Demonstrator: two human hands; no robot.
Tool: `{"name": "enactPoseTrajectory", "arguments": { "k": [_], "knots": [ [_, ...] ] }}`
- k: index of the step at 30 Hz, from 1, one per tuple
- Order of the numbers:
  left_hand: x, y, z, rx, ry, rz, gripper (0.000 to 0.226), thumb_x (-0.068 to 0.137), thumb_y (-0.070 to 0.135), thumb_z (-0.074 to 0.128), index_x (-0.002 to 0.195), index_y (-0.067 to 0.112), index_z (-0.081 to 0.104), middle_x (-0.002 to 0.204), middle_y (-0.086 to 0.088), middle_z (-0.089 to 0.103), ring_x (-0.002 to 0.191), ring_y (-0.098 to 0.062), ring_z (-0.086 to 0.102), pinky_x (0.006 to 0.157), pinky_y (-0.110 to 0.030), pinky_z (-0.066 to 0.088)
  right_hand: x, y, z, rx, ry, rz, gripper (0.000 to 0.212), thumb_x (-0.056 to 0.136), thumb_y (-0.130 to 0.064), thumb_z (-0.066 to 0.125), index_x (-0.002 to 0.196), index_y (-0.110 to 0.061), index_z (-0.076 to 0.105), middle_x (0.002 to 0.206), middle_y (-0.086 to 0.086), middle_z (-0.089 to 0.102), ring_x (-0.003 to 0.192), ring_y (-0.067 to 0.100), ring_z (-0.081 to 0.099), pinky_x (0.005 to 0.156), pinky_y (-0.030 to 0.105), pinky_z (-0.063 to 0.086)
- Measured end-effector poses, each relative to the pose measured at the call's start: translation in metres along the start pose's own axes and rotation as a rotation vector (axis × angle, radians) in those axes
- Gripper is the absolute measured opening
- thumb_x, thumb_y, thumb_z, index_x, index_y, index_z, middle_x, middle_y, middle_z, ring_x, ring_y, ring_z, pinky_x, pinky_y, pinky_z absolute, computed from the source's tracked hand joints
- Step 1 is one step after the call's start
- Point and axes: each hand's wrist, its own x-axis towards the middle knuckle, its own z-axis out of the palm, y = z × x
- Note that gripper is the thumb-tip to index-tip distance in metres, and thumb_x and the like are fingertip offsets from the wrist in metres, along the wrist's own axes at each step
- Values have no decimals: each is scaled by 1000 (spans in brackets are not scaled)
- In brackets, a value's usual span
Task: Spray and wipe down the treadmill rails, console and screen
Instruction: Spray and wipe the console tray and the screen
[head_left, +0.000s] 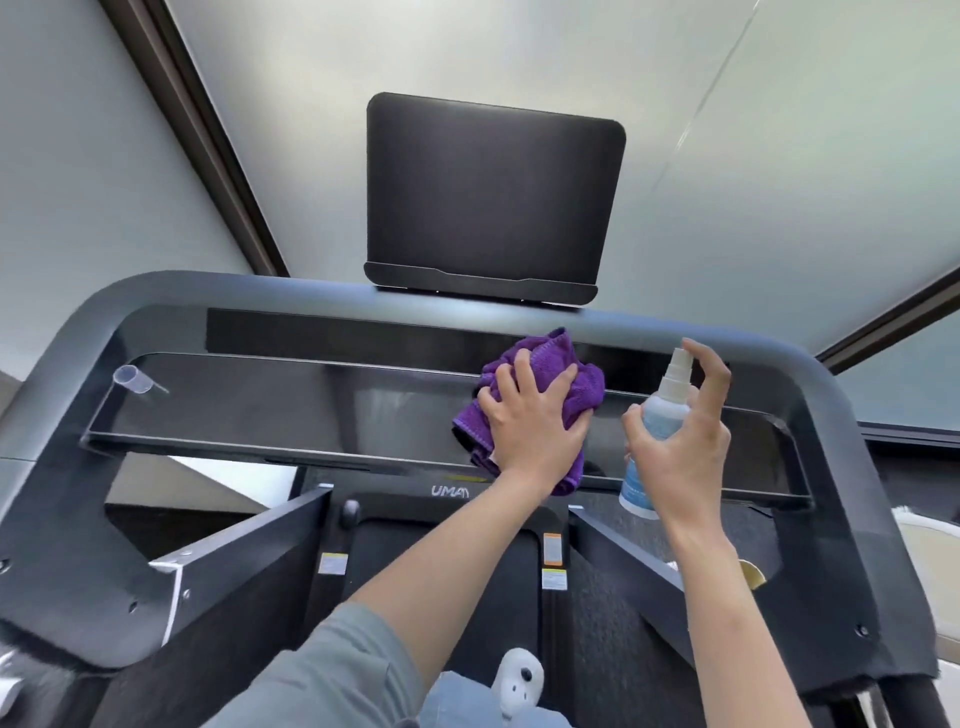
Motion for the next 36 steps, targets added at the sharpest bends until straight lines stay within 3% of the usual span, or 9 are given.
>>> {"name": "enactPoseTrajectory", "arguments": {
  "k": [4,8,11,17,20,26,29,33,36],
  "knots": [
    [-5,39,11,-5,-130,100,55,87,64,46,138,42,44,150,-13,28,131,-37,31,101,-55,28,12,10,-18,-11,-3,-65,69,82,7,67,132,-30,37,69,-4,55,54,7,59,52,13,49],
    [-1,8,0,-41,-41,120,53,81,65,52,129,42,54,143,-10,40,122,-32,42,92,-49,36,38,4,-16,-7,5,-122,65,81,0,68,132,-27,38,67,0,55,55,11,57,56,12,47],
    [-3,-29,-13,-8,44,8,51,80,67,52,125,44,56,137,-7,45,117,-29,45,88,-47,39,56,-9,1,11,2,-164,65,79,2,67,129,-28,38,61,-6,51,58,12,57,57,4,42],
    [8,-104,-44,6,36,-96,51,83,63,57,130,44,53,136,-6,40,114,-30,43,86,-47,40,57,-34,43,46,-101,-199,73,78,9,61,130,-33,34,57,12,57,51,27,60,59,28,54],
    [12,-133,-55,-3,46,-102,50,84,57,60,131,41,54,136,-9,41,115,-32,42,88,-48,41,55,-44,58,2,-52,-160,72,78,7,58,132,-34,34,55,19,56,50,34,58,60,40,55],
    [15,-159,-68,-1,-5,-8,51,85,59,57,134,42,51,139,-8,38,119,-30,40,91,-46,39,71,-77,80,-93,165,-186,64,81,1,60,130,-31,37,65,-2,52,48,15,48,60,19,43],
    [16,-167,-70,-1,-30,37,51,85,60,56,134,43,50,139,-7,38,119,-30,40,92,-45,38,81,-84,89,-149,206,-128,54,82,-1,57,129,-23,43,54,-4,38,46,19,41,58,32,44],
    [16,-168,-69,10,-14,50,50,83,60,59,130,44,54,135,-7,43,115,-31,44,88,-46,41,87,-86,93,-126,271,-4,50,80,1,52,127,-16,45,56,12,48,52,41,54,61,50,51],
    [16,-169,-64,-9,21,56,50,79,58,64,126,42,58,131,-8,47,111,-31,47,85,-47,43,85,-90,96,-115,304,-54,52,80,2,53,125,-23,42,62,12,51,50,37,50,60,42,50]
  ]
}}
